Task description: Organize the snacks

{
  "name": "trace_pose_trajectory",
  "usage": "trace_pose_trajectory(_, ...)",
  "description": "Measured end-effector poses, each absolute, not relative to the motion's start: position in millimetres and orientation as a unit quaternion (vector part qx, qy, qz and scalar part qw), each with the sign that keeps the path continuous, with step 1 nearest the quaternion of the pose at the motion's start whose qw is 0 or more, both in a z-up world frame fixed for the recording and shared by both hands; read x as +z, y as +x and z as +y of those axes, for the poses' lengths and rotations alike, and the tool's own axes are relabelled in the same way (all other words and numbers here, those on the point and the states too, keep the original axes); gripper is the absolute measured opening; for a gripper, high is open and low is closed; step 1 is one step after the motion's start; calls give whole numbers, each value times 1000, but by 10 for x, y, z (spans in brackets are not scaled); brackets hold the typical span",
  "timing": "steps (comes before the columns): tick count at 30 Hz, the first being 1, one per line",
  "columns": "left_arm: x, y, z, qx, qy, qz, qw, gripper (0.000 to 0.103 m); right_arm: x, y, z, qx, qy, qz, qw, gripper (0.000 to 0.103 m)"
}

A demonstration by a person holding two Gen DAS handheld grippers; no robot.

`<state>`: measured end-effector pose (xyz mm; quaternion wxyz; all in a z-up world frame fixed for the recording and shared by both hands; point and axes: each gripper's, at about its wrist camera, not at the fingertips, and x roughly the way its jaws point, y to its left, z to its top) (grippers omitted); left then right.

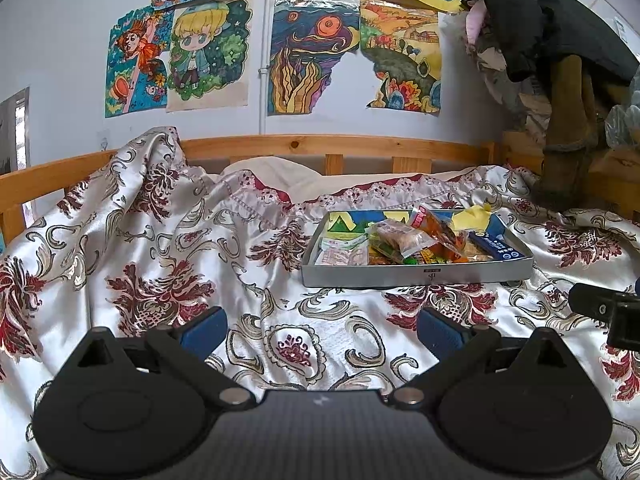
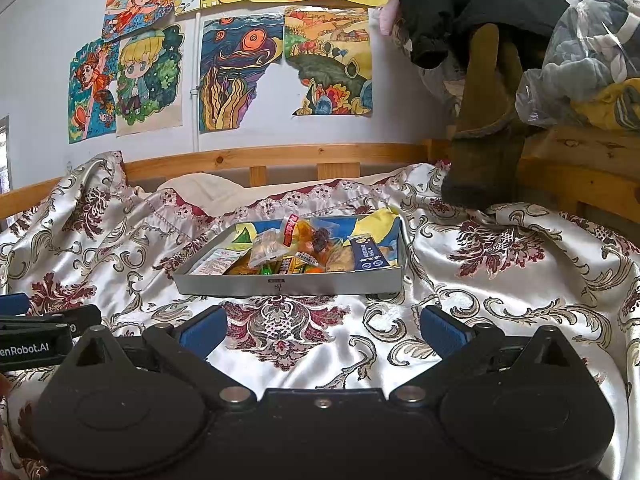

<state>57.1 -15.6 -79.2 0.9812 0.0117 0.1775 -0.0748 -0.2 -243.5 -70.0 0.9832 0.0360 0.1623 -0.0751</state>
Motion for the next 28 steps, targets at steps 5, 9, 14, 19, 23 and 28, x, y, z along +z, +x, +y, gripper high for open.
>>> trace_pose_trajectory(5, -798, 611, -139, -68, 7, 196, 978, 103, -708, -4, -2424, -75, 36, 163, 983, 102)
trace_pose_trajectory(9, -818, 648, -82, -63, -14, 216, 974, 103, -720, -17, -2396, -74, 35, 164, 983, 102)
trace_pose_trajectory(14, -846, 685, -22, -58, -29, 230, 971, 103, -730, -13, -2391, -74, 36, 166, 983, 102)
trace_pose_trajectory(19, -845, 686, -23, -52, -24, 226, 972, 103, -761, -7, -2378, -71, 34, 169, 982, 102)
trace_pose_trajectory(23, -845, 686, -17, -53, -24, 225, 973, 103, -752, -4, -2386, -71, 34, 170, 982, 102)
trace_pose_trajectory(28, -850, 692, -25, -55, -22, 226, 972, 103, -750, -5, -2385, -70, 34, 171, 982, 102)
